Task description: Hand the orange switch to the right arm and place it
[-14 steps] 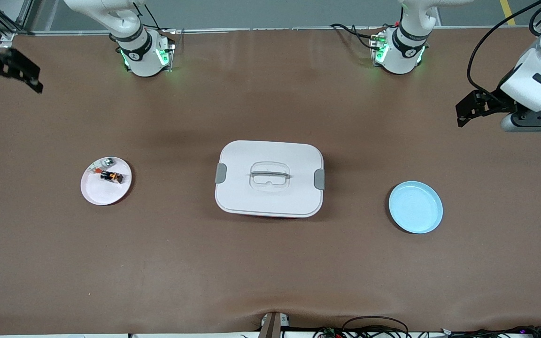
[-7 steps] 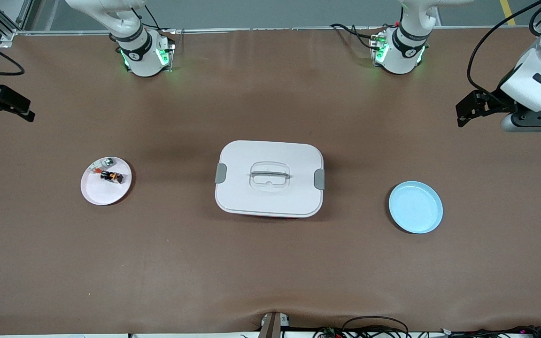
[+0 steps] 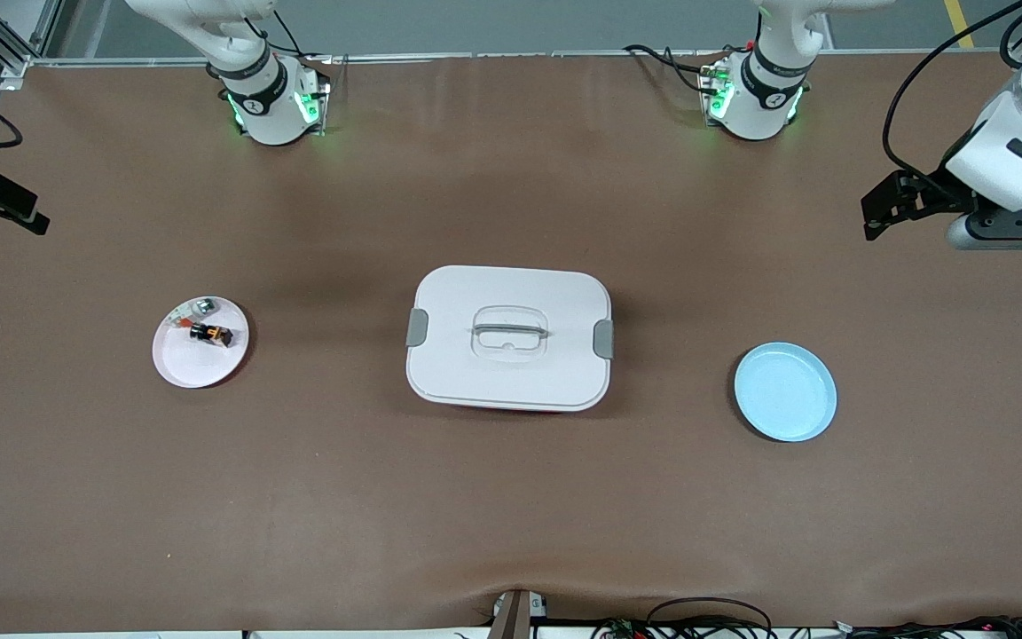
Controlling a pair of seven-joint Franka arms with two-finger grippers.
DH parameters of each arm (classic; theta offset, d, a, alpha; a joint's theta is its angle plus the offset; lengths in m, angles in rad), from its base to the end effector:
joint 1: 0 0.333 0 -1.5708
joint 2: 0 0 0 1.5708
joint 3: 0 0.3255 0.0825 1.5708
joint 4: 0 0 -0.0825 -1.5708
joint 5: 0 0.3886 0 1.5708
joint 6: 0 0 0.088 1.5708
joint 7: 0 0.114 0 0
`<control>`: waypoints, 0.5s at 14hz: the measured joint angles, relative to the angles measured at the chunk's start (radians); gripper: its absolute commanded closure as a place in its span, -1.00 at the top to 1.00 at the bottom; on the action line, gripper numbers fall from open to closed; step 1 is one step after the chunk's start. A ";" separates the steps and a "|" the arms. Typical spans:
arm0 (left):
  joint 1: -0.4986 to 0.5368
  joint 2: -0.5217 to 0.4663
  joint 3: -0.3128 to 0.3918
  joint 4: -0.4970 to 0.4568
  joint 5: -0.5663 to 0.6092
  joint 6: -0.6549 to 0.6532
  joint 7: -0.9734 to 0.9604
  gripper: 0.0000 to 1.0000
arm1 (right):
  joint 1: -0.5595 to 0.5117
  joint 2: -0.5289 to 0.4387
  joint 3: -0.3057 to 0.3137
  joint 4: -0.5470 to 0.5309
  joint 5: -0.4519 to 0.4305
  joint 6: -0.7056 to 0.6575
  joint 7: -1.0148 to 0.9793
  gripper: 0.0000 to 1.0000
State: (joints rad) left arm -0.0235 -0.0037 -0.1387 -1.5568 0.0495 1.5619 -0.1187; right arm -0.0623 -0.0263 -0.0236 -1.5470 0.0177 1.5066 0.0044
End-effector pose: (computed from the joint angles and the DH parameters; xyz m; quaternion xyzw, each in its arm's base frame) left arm 0.5510 -0.0846 0.6351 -0.9994 0.0214 -0.0078 0.0241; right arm 0.5424 -0.0448 0.6472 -0.9989 0.0446 0.0067 0.0094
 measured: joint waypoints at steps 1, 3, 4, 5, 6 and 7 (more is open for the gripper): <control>0.000 0.000 0.000 0.001 0.000 0.000 0.000 1.00 | -0.022 0.002 0.029 0.000 0.000 0.000 0.000 1.00; 0.001 0.000 0.000 0.007 0.000 0.000 0.000 1.00 | -0.058 0.003 0.081 0.000 0.000 0.000 0.000 1.00; 0.000 0.000 0.000 0.013 0.000 0.000 0.000 1.00 | -0.061 0.003 0.089 0.000 0.000 0.000 0.000 1.00; 0.000 0.000 0.000 0.015 0.000 -0.001 0.000 1.00 | -0.062 0.003 0.092 0.000 0.000 -0.001 0.000 1.00; 0.000 0.000 0.000 0.016 0.000 -0.002 0.000 1.00 | -0.062 0.003 0.093 0.000 0.000 -0.002 0.000 1.00; 0.000 0.000 0.000 0.016 0.000 -0.002 0.000 1.00 | -0.062 0.003 0.093 0.000 0.000 -0.002 0.000 1.00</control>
State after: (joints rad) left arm -0.0236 -0.0036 -0.1383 -1.5413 0.0495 1.5594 -0.1187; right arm -0.1243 -0.0230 0.0694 -1.5471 0.0178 1.5048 0.0046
